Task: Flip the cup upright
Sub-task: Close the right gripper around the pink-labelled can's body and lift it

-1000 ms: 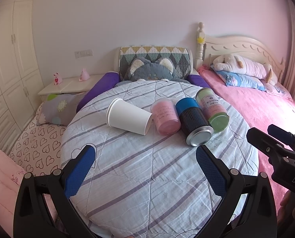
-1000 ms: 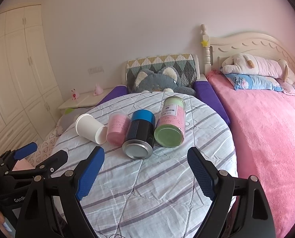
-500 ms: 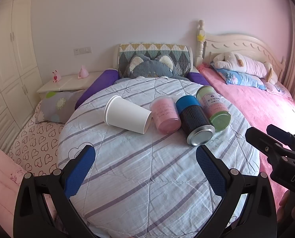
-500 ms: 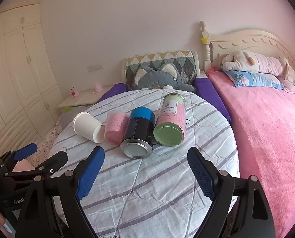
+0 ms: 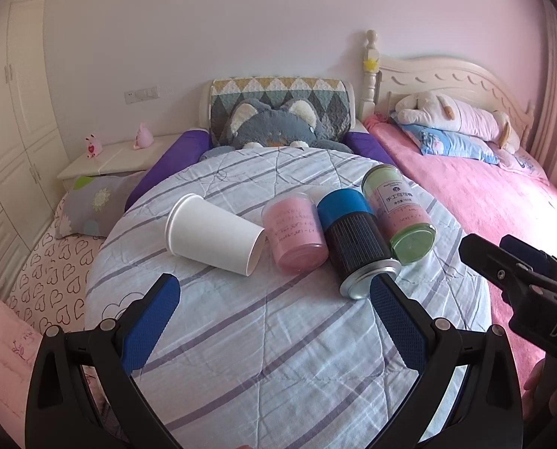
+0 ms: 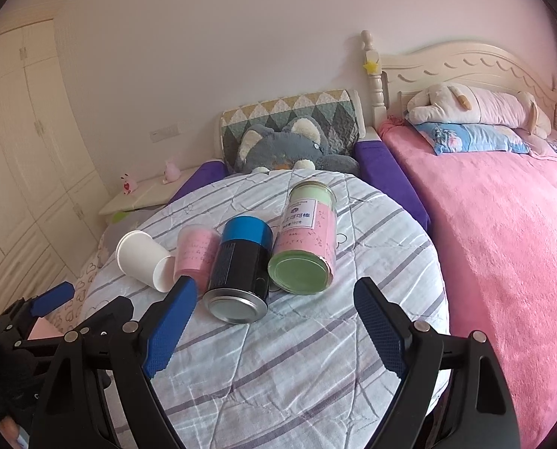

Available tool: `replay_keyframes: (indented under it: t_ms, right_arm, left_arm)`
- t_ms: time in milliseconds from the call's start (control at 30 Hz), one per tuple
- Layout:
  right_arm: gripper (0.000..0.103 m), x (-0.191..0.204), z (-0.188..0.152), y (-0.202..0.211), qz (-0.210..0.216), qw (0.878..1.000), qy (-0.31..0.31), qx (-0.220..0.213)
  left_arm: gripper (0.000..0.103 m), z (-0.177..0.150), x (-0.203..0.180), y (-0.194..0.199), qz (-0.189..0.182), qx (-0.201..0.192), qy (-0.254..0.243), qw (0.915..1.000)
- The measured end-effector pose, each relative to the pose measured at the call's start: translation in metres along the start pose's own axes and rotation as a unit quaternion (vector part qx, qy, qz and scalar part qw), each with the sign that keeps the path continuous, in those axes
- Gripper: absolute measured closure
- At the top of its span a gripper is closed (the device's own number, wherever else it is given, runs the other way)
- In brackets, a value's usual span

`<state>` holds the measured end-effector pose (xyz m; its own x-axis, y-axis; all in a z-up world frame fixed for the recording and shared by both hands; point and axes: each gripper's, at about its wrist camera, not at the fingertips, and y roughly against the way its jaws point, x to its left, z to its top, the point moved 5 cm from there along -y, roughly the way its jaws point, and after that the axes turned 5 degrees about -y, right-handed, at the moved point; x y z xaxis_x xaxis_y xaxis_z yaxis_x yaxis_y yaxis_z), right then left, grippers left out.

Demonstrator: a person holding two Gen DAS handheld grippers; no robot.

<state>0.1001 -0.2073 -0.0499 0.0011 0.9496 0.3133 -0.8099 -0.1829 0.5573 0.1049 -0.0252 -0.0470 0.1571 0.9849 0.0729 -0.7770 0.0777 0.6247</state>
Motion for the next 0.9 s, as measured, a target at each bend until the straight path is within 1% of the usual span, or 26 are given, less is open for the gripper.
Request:
replay_keyframes:
  t_ms: [267, 400, 433, 533, 733, 900]
  right_arm:
    - [0.016, 0.002, 0.009, -0.01, 0.016, 1.0, 0.005, -0.005]
    - [0.016, 0.007, 0.013, -0.011, 0.028, 0.999, 0.011, -0.015]
    - [0.016, 0.008, 0.014, -0.01, 0.033, 0.999, 0.013, -0.02]
    - [0.016, 0.013, 0.014, -0.009, 0.047, 0.998, 0.023, -0.031]
    - [0.016, 0.014, 0.014, -0.011, 0.049, 0.998, 0.023, -0.031]
    - [0.016, 0.01, 0.015, -0.015, 0.047, 0.998, 0.022, -0.025]
  left_arm:
    - [0.0, 0.01, 0.004, -0.004, 0.018, -0.013, 0.014, 0.9997]
    - [0.0, 0.012, 0.011, 0.003, 0.035, -0.038, 0.033, 0.9981]
    - [0.0, 0.013, 0.013, 0.006, 0.038, -0.048, 0.04, 0.9973]
    - [0.0, 0.017, 0.016, 0.01, 0.042, -0.062, 0.048, 0.996]
    - [0.0, 0.02, 0.008, 0.006, 0.047, -0.058, 0.033, 0.9967]
    - [0.0, 0.019, 0.007, 0.004, 0.059, -0.053, 0.031, 0.9964]
